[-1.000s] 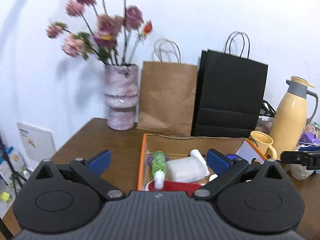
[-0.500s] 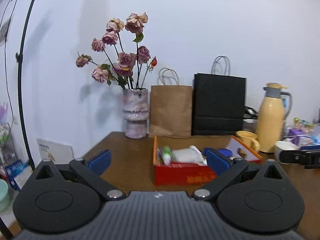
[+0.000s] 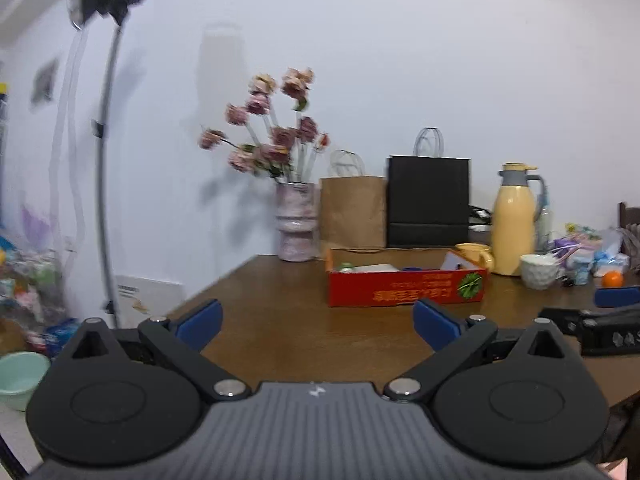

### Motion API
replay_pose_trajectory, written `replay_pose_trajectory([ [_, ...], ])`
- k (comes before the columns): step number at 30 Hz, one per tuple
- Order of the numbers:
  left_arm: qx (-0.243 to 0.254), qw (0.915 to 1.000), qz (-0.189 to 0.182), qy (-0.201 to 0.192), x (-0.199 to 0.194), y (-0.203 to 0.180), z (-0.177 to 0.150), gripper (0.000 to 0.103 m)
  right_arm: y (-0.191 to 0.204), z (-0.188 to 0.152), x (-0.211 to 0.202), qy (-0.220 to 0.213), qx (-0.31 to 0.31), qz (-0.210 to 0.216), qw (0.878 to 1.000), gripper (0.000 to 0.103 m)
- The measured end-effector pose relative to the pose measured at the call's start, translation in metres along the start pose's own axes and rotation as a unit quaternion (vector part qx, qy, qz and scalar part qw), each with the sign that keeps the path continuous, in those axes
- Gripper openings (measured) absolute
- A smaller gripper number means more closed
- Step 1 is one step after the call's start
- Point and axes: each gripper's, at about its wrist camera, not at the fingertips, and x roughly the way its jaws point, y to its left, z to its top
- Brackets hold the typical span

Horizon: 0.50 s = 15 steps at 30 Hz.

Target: Organize rigid objects

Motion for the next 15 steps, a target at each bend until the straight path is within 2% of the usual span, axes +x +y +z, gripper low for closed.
replay_pose_trajectory([
  [3,0.013,0.9998,-0.006,0.015,-0.029,-0.006,-0.014,0.103,0.012,-0.020,-0.035,0.000,0.011,-0.017,1.000,0.099],
  [5,0.016,0.9994,-0.018,0.025,-0.045,-0.006,-0.022,0.103,0.016,-0.033,-0.060,-0.005,0.048,0.005,0.999,0.103],
  [7,0.007,0.9992,-0.021,0.034,-0.054,-0.006,-0.026,0.103,0.022,-0.039,-0.076,-0.015,0.045,0.024,0.999,0.103],
  [10,0.005,0.9990,-0.027,0.035,-0.054,-0.008,-0.023,0.103,0.031,-0.037,-0.083,-0.025,0.011,0.000,1.000,0.103],
  [15,0.014,0.9993,-0.034,0.012,-0.057,-0.014,-0.021,0.103,0.023,-0.035,-0.081,-0.025,0.030,-0.002,0.999,0.103],
])
